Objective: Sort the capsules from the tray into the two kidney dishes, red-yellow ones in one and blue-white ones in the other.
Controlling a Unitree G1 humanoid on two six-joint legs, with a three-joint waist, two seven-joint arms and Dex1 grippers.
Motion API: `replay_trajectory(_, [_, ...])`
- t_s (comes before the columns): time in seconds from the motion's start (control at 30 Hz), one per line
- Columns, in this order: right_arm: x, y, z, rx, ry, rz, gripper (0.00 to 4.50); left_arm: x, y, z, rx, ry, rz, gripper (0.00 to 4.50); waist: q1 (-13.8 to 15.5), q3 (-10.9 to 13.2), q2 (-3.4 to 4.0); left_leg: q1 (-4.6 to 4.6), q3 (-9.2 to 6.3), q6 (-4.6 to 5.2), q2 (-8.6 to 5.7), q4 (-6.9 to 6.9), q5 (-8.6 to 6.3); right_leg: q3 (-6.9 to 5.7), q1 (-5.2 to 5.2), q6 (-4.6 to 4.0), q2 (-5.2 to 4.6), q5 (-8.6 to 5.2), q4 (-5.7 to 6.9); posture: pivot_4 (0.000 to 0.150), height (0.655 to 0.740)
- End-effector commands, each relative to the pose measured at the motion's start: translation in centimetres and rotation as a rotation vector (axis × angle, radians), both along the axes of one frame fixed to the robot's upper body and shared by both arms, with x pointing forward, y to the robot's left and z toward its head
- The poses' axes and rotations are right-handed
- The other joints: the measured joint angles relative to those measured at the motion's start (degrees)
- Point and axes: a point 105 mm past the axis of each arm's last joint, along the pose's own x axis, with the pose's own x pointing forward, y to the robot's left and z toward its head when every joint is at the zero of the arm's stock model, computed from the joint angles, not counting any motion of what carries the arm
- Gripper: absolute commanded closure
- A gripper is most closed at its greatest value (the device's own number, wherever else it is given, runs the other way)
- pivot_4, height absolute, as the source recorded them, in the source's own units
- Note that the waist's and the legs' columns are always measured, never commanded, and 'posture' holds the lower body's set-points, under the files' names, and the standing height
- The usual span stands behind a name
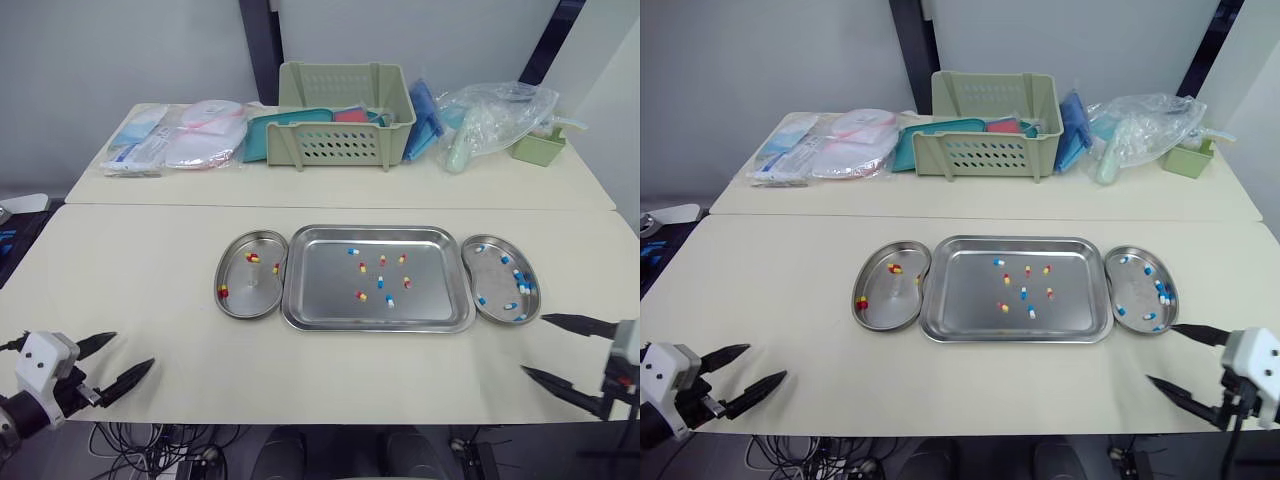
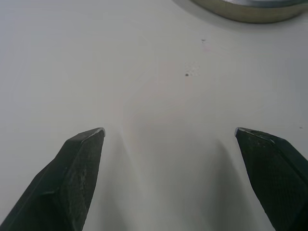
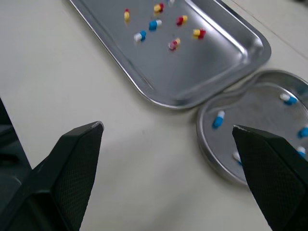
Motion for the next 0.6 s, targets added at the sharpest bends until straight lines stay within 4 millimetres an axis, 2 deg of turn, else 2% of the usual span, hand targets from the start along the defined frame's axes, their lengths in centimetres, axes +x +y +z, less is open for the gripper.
replay_trajectory(0.03, [0.1, 1.8, 0.5, 0.036, -0.04, 0.045, 0.01, -0.4, -1.5, 1.7, 0.005, -0.045, -0.05, 0.0, 0.2, 0.0, -0.03, 0.0, 0.0, 0.0, 0.0, 0.0, 0.0, 0.0, 0.0, 0.0, 0.0, 0.0, 0.0, 0.15, 0.74])
replay_trajectory(0.13, [0.2, 2.5, 0.2, 0.055, -0.023, 0.072, 0.01, -0.3, -3.6, 3.2, -0.007, -0.067, -0.142, 0.0, 0.4, 0.0, -0.07, 0.01, -0.01, 0.0, 0.0, 0.01, 0.0, 0.0, 0.01, 0.0, 0.0, 0.0, 0.0, 0.15, 0.74])
replay_trajectory(0.27, [0.4, 3.2, 0.0, 0.077, -0.014, 0.089, 0.01, 0.7, -8.3, 5.4, 0.003, -0.102, -0.381, 0.0, 0.7, -0.1, -0.15, 0.0, -0.02, 0.0, -0.01, 0.03, 0.0, -0.03, 0.03, 0.0, 0.0, 0.0, -0.02, 0.15, 0.74])
replay_trajectory(0.37, [0.4, 3.6, 0.0, 0.086, -0.015, 0.093, 0.01, 2.1, -11.6, 7.1, 0.004, -0.15, -0.52, 0.0, 0.8, -0.1, -0.1, 0.01, -0.04, 0.0, -0.03, 0.04, 0.0, -0.04, 0.05, 0.0, 0.0, 0.0, -0.01, 0.15, 0.74])
replay_trajectory(0.47, [0.5, 4.0, 0.1, 0.102, -0.013, 0.082, 0.01, 3.3, -15.2, 8.0, 0.017, -0.157, -0.688, 0.0, 0.6, -0.1, -0.1, 0.01, -0.05, 0.0, -0.03, 0.05, 0.0, -0.05, 0.05, 0.0, 0.01, 0.0, 0.0, 0.15, 0.74])
replay_trajectory(0.6, [0.6, 4.5, 0.4, 0.116, 0.007, 0.081, 0.01, 5.8, -18.7, 8.2, 0.044, -0.139, -0.801, 0.0, 0.3, -0.1, -0.05, 0.01, -0.06, 0.0, -0.04, 0.04, 0.0, -0.05, 0.03, 0.0, 0.03, 0.0, 0.01, 0.15, 0.74])
